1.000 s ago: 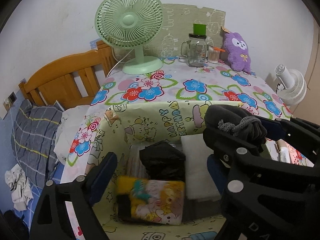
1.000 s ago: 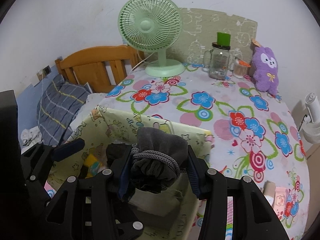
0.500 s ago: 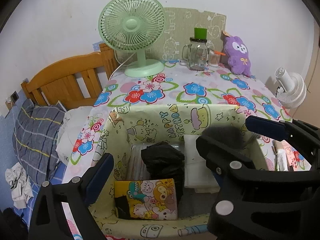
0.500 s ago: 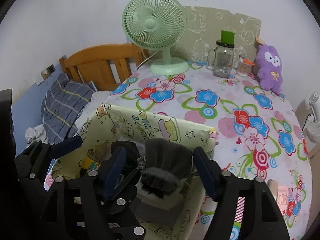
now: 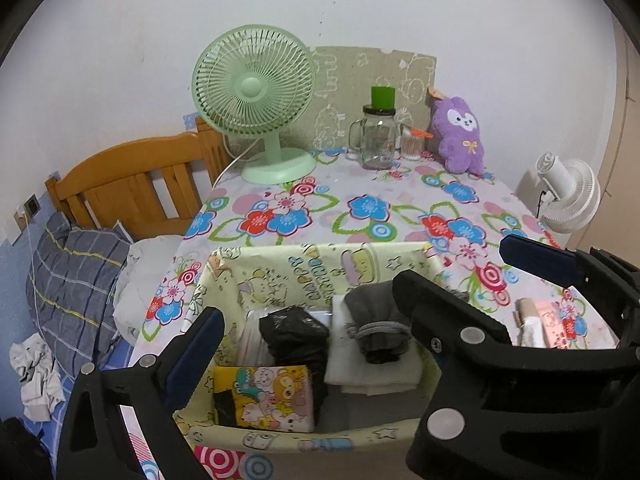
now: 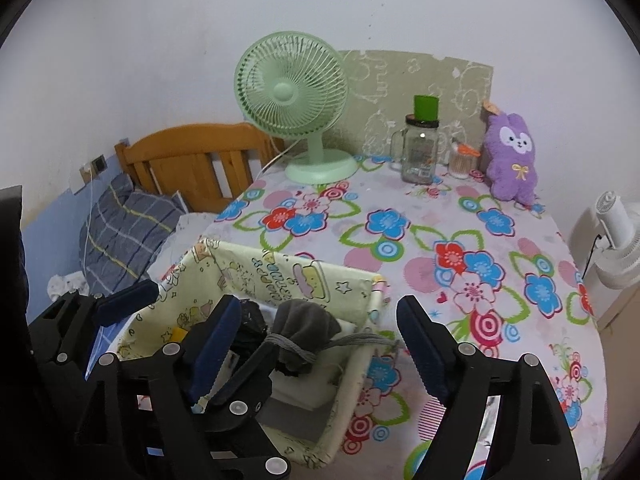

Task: Organize soft objects
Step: 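Open the left tool over the box while the right tool releases the sock bundle inside, then withdraw both tools from the box toward the white rolled cloth and pink packet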

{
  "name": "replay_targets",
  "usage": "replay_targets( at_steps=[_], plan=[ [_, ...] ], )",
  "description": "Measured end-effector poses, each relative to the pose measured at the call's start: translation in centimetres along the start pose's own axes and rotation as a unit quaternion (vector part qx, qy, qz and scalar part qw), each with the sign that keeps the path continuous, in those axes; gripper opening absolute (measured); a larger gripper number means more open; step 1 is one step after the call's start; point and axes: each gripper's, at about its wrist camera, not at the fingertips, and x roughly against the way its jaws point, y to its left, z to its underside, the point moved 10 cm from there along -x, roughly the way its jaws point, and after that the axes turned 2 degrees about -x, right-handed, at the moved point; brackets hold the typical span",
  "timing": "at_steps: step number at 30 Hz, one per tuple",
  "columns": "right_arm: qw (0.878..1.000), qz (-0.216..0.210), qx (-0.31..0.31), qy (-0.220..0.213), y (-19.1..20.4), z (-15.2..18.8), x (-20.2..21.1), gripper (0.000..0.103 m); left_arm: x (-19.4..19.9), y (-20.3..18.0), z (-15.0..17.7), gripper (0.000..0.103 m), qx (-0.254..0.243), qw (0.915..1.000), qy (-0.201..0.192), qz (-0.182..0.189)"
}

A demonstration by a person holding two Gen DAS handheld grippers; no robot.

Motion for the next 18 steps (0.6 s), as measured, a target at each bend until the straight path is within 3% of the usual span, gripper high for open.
replay_targets(
  at_steps=[18],
  plan=[
    [0.998,0.027,-0.029,-0.043,-4.5,-0.8,5.2,0.083,3.2,-5.3,-2.2,0.103,-0.014,0.9987,-0.039,0.031]
  ],
)
